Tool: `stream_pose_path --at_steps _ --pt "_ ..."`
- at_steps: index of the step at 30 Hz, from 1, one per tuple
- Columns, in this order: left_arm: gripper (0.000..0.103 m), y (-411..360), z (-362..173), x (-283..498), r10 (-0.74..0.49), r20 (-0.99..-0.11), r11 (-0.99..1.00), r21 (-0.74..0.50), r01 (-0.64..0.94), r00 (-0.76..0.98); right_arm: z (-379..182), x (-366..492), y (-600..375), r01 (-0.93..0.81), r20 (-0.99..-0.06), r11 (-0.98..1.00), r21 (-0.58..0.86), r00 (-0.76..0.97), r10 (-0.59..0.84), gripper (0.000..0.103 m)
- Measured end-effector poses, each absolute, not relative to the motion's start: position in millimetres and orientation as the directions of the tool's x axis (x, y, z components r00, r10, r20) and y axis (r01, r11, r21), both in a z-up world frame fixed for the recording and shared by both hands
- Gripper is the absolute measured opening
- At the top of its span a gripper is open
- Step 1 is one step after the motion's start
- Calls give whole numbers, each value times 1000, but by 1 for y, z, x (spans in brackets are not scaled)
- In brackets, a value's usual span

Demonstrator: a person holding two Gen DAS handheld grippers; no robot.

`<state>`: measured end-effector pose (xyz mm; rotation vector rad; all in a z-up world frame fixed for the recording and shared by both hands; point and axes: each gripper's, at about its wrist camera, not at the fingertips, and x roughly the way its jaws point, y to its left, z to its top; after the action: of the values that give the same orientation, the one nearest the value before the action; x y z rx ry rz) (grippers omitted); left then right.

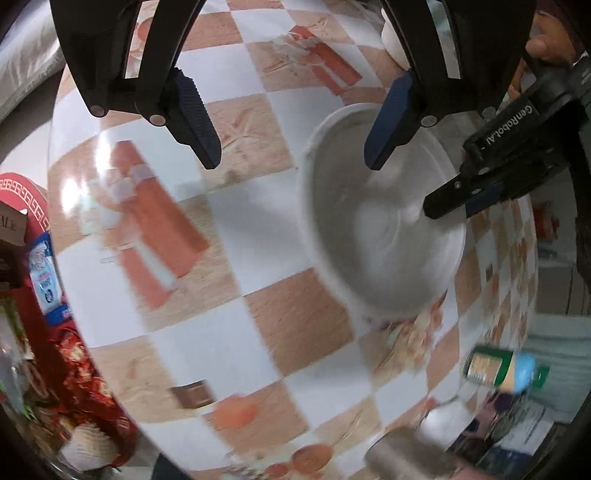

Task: Organize plates and bowls
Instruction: 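Carry the white bowl with both grippers back to the nested bowls and lower it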

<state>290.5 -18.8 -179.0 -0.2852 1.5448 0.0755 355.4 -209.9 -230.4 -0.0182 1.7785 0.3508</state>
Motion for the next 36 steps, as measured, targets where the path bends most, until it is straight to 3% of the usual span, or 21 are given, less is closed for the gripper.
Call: stream_pose_path --at_steps 5,7,9,10,12,28,36 --pt "46 -36 -196 310 -136 -991 965 -133 -224 1 -239 358 -215 -178 -952 958 223 -250 175 81" --pt "41 -41 -198 308 -156 -988 962 -149 -231 -12 -245 353 -200 -173 -949 959 224 -264 174 70" --pt "39 -51 -195 305 -207 -978 957 -200 -212 -12 -250 346 -197 -159 -943 961 225 -285 173 46" --pt "36 -54 -191 303 -198 -980 961 -192 -198 -8 -249 344 -196 -159 -946 963 219 -274 170 45" --pt "36 -64 -181 296 -164 -986 975 -163 -152 7 -251 337 -192 -159 -924 950 270 -319 209 24" --pt "37 -48 -91 180 -165 -979 966 -185 -182 120 -171 259 -156 -341 -941 901 267 -293 167 24" --pt "38 -21 -83 96 -152 -984 967 -167 -190 93 -152 192 -123 -428 -936 858 282 -320 148 24"
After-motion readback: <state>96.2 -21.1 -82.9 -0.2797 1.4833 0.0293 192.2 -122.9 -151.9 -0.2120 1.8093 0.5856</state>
